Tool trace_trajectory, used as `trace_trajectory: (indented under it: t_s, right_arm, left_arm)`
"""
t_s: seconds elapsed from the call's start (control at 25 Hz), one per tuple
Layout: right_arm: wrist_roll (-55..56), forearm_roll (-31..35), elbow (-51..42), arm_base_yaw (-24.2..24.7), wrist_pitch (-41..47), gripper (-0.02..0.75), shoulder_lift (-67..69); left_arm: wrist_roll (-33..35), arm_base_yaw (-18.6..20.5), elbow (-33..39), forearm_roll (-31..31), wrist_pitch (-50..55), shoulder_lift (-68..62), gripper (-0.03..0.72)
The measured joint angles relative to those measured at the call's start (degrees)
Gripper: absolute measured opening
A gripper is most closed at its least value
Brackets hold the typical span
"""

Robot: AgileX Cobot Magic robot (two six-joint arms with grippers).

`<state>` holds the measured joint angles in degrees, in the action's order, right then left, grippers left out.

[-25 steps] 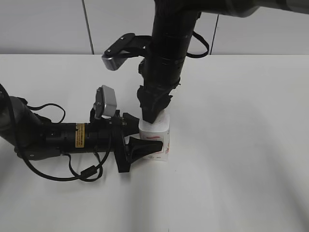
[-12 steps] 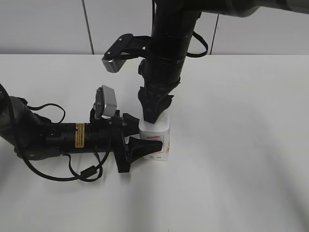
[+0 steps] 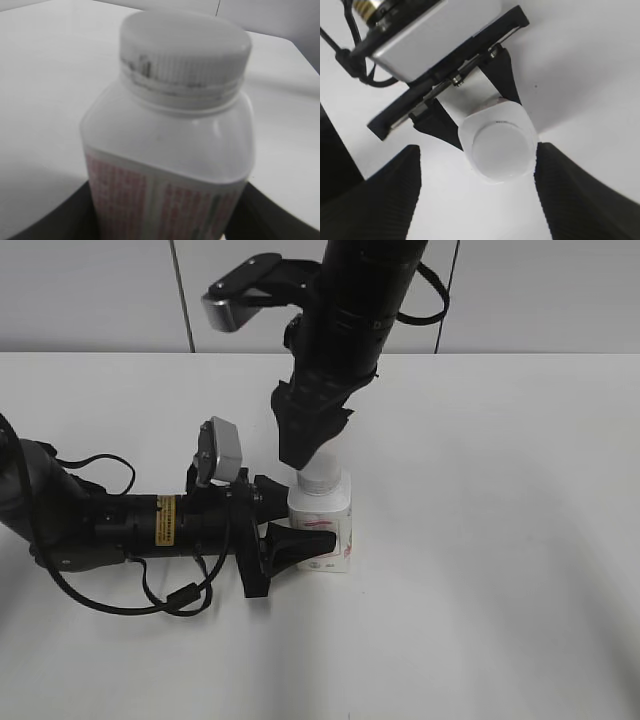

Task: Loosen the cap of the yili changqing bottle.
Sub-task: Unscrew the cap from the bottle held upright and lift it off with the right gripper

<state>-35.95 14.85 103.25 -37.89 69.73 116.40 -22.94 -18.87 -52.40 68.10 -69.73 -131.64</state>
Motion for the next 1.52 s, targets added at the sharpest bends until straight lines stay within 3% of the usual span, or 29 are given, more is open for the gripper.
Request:
trace_trajectory:
  t_s: [0.24, 0.44, 0.92, 1.52]
  right_arm:
    - [34.3, -1.2, 0.0, 0.0, 0.1, 0.557, -0.8]
    - [49.5, -1.9, 0.0, 0.0, 0.1, 0.557, -0.8]
    - [52.9, -6.1, 0.0, -0.1, 0.1, 0.557, 2.4]
    - [53.1, -6.7, 0.0, -0.5, 0.1, 0.557, 4.5]
  left_arm:
    - [0.0, 0.0, 0.0, 0.1, 0.0, 0.0, 0.397]
    - [0.0, 0.0, 0.0, 0.2, 0.0, 0.0, 0.395]
    - [0.0, 0.0, 0.0, 0.2, 0.0, 0.0, 0.391]
    - [0.0, 0.0, 0.0, 0.2, 0.1, 0.0, 0.384]
